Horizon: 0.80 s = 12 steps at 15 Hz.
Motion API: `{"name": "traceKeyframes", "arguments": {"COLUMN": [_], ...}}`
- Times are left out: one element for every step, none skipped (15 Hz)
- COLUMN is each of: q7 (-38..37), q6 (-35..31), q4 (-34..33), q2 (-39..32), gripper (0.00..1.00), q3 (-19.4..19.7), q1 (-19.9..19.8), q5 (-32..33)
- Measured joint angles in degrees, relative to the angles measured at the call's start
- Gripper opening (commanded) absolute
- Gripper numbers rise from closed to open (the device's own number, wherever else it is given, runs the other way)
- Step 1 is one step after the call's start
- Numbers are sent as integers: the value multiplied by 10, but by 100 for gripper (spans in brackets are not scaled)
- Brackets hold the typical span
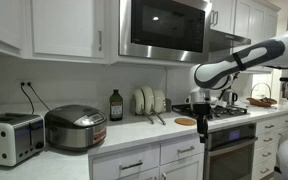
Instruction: Open the deep fryer
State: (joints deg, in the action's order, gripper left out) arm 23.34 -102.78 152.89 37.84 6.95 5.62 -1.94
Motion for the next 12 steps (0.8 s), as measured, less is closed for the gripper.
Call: {"name": "traceKeyframes", "arguments": {"q7": [0, 0, 0, 0, 0, 0, -1, -2, -4, -11, -17, -27], "q6": [0, -1, -5, -12, -23, -39, -56, -78, -100, -125, -153, -184], "q4": [0, -1, -2, -4, -4, -5, -5, -6, -7, -8, -9, -10], "q2": [3, 6, 10, 14, 18, 23, 27, 30, 32, 32, 32, 32], "gripper": [100, 100, 100, 100, 100, 100, 100, 100, 100, 100, 100, 100], "q3": [-12, -22, -32, -42, -52, -61, -69, -78, -87, -96, -104, -112], "q1": [14, 26, 39, 51, 63, 74, 84, 93, 101, 108, 114, 120], "q5": [-6, -11, -17, -25, -35, -44, -52, -59, -65, -68, -72, -77]}}
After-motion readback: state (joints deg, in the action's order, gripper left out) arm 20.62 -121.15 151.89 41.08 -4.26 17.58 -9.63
